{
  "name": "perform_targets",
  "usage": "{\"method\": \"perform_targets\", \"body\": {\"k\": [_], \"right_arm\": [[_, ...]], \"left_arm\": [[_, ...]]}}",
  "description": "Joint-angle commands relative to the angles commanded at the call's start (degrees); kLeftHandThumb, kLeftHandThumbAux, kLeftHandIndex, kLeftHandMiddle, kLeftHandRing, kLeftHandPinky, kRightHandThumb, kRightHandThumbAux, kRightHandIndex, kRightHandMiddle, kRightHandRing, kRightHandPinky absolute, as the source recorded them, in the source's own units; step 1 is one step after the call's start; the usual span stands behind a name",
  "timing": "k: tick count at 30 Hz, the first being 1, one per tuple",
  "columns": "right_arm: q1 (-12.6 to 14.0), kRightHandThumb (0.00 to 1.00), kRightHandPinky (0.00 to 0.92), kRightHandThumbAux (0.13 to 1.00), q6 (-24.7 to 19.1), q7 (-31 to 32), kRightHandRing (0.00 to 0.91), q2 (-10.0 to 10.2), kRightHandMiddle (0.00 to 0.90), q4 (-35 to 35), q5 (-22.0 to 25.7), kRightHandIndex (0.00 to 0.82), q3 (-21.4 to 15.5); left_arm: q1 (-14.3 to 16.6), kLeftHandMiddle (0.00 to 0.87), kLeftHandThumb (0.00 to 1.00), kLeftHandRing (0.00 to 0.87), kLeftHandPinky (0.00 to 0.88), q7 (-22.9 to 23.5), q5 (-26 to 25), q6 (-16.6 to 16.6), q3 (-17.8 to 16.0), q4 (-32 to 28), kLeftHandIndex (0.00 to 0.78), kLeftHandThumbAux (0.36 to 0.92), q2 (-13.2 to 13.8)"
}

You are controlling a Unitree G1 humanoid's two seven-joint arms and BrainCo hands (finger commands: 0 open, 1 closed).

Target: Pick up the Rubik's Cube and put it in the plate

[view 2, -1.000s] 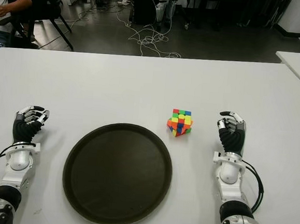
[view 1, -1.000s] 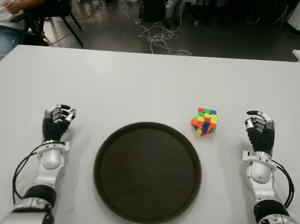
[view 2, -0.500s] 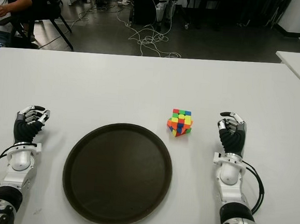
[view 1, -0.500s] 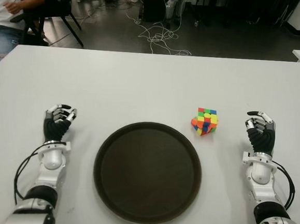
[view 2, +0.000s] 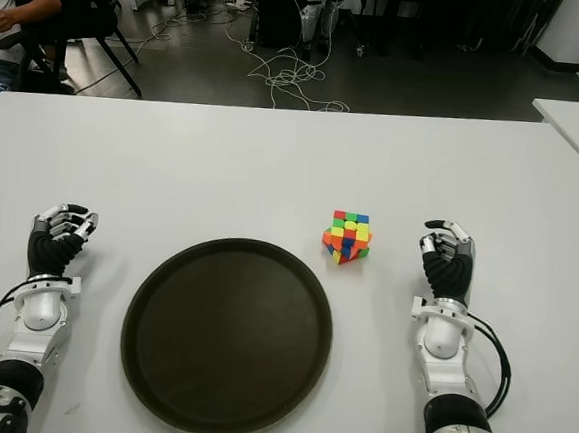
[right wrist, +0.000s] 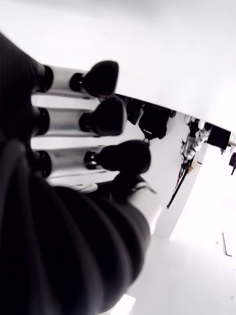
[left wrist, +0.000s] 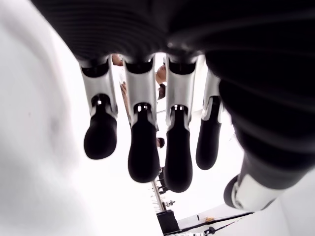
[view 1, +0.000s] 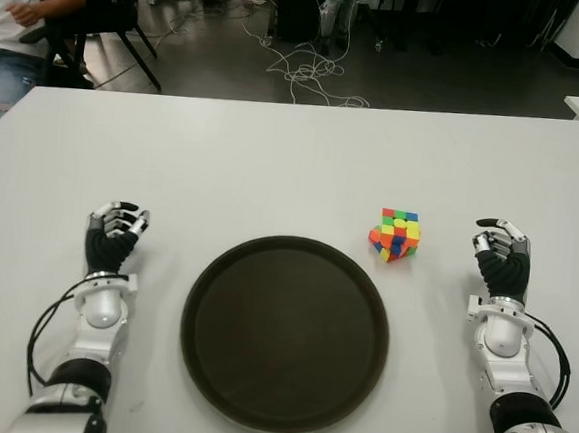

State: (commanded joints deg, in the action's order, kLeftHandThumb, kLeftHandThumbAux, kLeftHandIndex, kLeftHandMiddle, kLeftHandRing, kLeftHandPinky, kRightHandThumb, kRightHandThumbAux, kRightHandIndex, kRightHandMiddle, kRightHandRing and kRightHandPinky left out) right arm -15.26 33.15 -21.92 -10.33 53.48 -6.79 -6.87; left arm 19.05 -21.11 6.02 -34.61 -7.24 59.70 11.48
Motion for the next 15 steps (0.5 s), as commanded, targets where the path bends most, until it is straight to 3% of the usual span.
{"method": "perform_targets", "body": {"k": [15], "right_arm": [[-0.37,0.694,0.791,0.726,-3.59,-1.86,0.801,-0.83,0.797,-1.55,-2.48,0.437,0.96]], "left_arm": [[0.85,0.588,0.695,0.63,0.661,-1.34,0.31,-1.41,-0.25,1.23,0.434,0.7,0.08]]}}
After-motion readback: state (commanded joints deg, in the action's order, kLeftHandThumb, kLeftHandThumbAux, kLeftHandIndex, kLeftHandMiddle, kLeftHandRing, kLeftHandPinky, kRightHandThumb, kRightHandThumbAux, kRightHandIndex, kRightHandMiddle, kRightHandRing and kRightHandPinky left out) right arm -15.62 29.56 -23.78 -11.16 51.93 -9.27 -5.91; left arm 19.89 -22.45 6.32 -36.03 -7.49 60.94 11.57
